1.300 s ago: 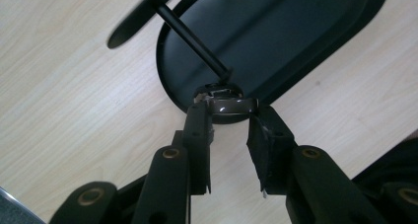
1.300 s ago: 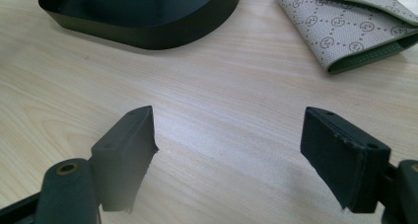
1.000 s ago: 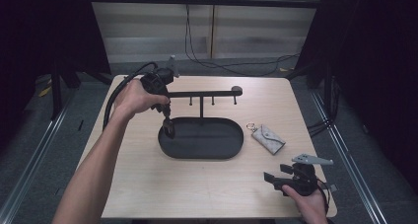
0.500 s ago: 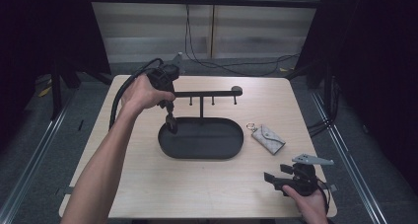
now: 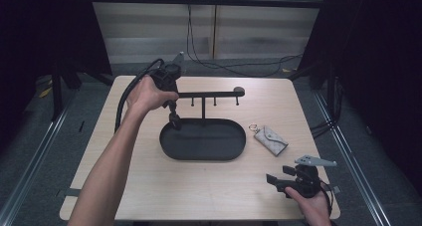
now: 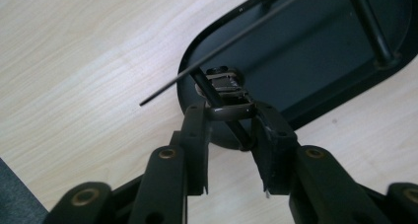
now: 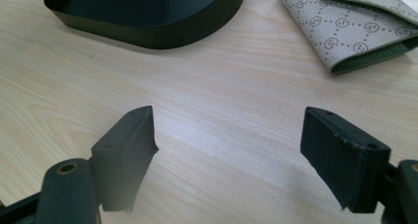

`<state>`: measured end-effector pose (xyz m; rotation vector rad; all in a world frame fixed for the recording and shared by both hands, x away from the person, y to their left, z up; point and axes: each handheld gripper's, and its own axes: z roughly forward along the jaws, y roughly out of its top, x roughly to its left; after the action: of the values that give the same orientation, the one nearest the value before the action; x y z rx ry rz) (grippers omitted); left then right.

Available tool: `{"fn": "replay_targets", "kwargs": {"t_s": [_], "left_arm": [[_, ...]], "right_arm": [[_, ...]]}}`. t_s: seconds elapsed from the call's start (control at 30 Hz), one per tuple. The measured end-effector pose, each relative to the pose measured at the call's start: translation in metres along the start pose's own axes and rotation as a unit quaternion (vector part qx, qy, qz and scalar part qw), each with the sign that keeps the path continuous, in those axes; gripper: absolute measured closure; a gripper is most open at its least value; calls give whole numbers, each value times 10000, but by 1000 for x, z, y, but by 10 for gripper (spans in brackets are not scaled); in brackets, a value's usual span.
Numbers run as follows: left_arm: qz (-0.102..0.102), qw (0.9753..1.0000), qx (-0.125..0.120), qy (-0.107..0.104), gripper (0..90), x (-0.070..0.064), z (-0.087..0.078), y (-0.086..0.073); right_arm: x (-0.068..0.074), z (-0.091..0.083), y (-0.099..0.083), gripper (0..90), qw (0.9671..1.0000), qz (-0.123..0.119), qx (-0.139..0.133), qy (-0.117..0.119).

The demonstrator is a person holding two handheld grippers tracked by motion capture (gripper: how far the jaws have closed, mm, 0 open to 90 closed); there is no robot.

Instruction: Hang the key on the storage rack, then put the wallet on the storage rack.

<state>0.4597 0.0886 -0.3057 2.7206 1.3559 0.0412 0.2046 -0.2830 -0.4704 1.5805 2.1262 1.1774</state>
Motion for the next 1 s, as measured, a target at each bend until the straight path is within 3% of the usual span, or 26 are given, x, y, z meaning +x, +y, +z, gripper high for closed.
{"fn": "replay_targets", "kwargs": {"t_s": [0.13,0.27,0.47,0.53,0.63,0.8,0.87,0.9,0.93,1.0], "left_arm": [[-1,10000,-42,30,621,-1,2,0],[21,9999,-154,-62,513,1,1,-2],[49,9986,-392,-363,371,8,1,-16],[69,9981,-495,-354,342,9,-2,-22],[64,9961,-716,-514,332,13,-8,-32],[142,9929,-1070,-500,292,15,-13,-46],[213,9890,-1298,-682,187,16,-11,-53],[344,9875,-1355,-727,157,16,-10,-57],[441,9852,-1455,-789,171,17,-9,-60],[497,9836,-1551,-779,180,18,-6,-66]], "right_arm": [[0,1,0,216,10000,-7,9,-7],[-2,2,1,217,10000,92,17,13],[1,2,1,217,10000,-17,41,-18],[1,1,1,217,10000,-3,26,-34],[-1,1,0,217,10000,24,23,-34],[0,2,1,217,10000,-8,43,-43],[-1,3,1,217,10000,19,42,-52],[-1,3,1,217,10000,30,40,-57],[-1,3,1,217,10000,45,39,-58],[-2,3,1,217,10000,52,42,-67]]}}
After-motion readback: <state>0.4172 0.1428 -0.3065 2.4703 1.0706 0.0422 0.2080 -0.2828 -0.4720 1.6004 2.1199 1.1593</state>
